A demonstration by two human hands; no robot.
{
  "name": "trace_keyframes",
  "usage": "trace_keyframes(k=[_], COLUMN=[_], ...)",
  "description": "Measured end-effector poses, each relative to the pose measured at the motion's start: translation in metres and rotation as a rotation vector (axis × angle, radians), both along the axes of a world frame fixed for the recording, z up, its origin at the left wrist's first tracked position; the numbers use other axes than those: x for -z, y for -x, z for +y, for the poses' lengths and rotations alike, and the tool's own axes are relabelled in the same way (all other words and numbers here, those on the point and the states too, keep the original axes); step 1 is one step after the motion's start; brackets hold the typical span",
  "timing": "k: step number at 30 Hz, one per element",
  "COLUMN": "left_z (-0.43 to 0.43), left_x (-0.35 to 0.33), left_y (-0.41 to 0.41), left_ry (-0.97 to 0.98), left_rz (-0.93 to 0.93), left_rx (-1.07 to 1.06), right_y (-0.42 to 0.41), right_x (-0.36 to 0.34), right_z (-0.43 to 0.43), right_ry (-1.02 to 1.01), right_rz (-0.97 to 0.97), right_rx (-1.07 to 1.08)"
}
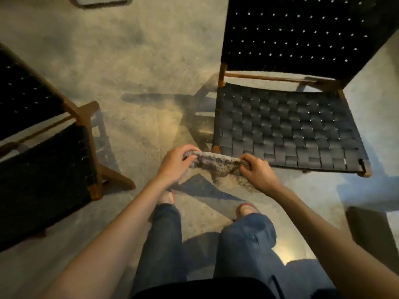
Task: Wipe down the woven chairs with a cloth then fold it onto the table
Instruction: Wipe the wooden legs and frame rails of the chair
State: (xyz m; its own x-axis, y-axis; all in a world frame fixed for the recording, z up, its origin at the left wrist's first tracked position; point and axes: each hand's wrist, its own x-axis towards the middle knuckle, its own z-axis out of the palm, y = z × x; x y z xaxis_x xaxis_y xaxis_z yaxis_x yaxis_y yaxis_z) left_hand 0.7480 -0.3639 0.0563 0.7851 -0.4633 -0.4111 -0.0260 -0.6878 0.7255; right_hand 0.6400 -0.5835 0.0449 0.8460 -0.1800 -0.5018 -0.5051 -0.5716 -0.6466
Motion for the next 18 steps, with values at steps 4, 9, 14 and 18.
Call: trace_keyframes(k=[4,9,14,18], left_z=[0.024,0.036,0.021,0.000], left_x=[0.016,0.066,0.171,0.276], left_y=[-0.025,-0.035,-0.040,-0.049], left_ry=[-0.022,-0.063,-0.139,-0.154], left_rz=[-0.016,0.056,0.035,0.031], left_rx=[0.122,0.365,0.525,0.581], right_y=[0.005,0.027,0.040,0.038], right_x=[0.013,0.063,0.170,0.274], right_z=[0.043,0.066,0.063,0.050], right_ry=[-0.048,-0.043,-0.031,-0.014], right_rz=[-0.008,0.030,0.080,0.094], right_rx=[0.165,0.281,0.346,0.440])
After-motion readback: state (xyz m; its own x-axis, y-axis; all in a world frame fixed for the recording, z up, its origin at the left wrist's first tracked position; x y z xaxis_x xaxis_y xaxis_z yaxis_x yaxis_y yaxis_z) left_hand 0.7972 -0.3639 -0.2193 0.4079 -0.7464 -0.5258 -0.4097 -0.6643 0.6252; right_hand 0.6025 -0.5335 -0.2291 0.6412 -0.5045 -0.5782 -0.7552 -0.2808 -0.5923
